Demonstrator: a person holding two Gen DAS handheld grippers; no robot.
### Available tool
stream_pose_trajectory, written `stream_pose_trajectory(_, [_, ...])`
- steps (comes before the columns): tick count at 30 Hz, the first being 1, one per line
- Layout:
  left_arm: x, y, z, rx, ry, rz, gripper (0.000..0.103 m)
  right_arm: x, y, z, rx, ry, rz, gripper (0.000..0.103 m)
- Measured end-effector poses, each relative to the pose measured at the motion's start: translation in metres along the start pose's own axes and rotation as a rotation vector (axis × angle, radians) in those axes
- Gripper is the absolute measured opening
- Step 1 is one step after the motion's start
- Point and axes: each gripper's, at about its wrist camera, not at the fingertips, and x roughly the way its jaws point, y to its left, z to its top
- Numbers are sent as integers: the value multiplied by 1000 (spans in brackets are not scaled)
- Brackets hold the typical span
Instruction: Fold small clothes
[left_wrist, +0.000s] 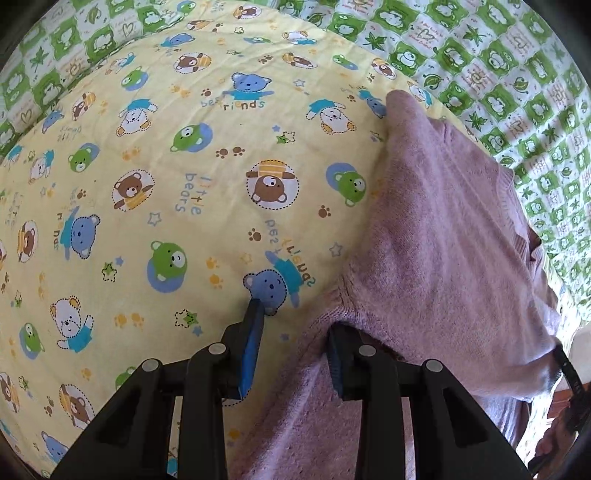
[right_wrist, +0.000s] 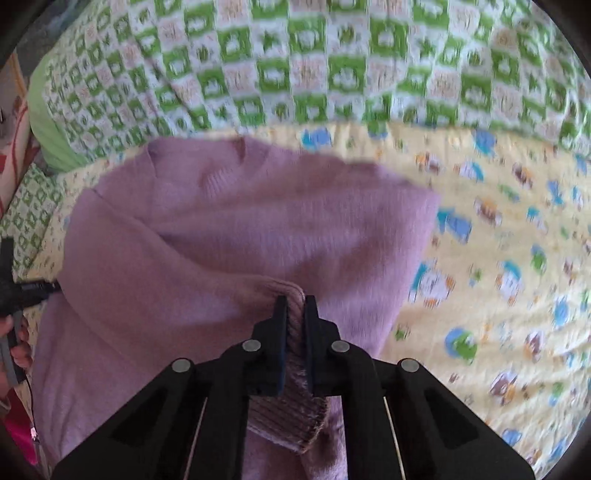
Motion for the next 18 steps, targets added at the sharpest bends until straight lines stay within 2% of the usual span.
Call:
stream_pose_trajectory(2, [2,-5,-2,17,-4,14,34,13,1,2,-13,37,-35,9])
stream_pose_trajectory(4, [1,-13,-1,44,7,31,35,36,-4,-7,1,147,-56,11])
stream_pose_trajectory(6, [-6,-17,-3,71,11,39,41,34,-8,-14,37,147,-48,13])
stream_pose_trajectory(8, [-15,-13,-9,99,19,57,42,12,-9,-20,75,115,-47,28])
stream_pose_trajectory(10, [-23,-8,-16,114,33,43,42,-16,-7,-32,92,73,-28,37])
stream_pose_trajectory(14, [-50,1,-42,171,45,8,42,-66,2,-69,110,54,2,38])
stream_pose_trajectory(16, [-64,6,-60,204,63,-13,48,-84,5,-93,109,67,10,38])
stream_pose_trajectory(18, [-76,12,-78,224,79,-33,58,-98,11,-117,115,85,10,38])
